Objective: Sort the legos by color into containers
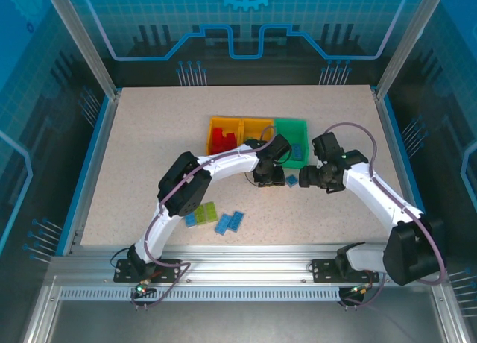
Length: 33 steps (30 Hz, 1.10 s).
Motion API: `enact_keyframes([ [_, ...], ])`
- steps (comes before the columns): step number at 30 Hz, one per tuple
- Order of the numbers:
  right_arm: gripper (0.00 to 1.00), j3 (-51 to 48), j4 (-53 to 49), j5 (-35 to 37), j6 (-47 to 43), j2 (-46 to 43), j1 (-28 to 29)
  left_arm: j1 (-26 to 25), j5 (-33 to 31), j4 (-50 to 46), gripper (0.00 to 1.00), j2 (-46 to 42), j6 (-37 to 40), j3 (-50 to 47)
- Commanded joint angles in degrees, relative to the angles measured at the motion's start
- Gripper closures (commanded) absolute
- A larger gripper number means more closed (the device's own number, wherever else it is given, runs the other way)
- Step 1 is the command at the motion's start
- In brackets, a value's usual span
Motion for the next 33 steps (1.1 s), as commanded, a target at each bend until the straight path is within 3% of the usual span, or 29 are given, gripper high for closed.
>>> enact_keyframes([
  [1,0.19,-1.63,2.9,-1.53,1.37,-1.41,1.88,0.31,-1.08,-0.95,0.61,-2.8,1.33,-1.82],
  [9,0.21,-4.03,8.27,-0.68,0.79,3.51,7.92,2.09,-3.54,-1.84,0.62,-9.96,2.79,-4.85],
  [17,0.22,-2.69,12.4,-0.91,-2.35,12.59,9.76,7.42,-5.29,-2.68,0.61,-15.76,5.45,-5.3],
  [26,0.23,5.82,12.61,0.51,-4.38,23.71,9.77,14.2,-2.88,-5.16,0.6,-7.28,9.48,5.79],
  [33,0.29,9.5,11.57,1.64,-6.44,30.12,9.67,15.45,-0.66,-5.03,0.53,-2.51,9.93,11.05],
])
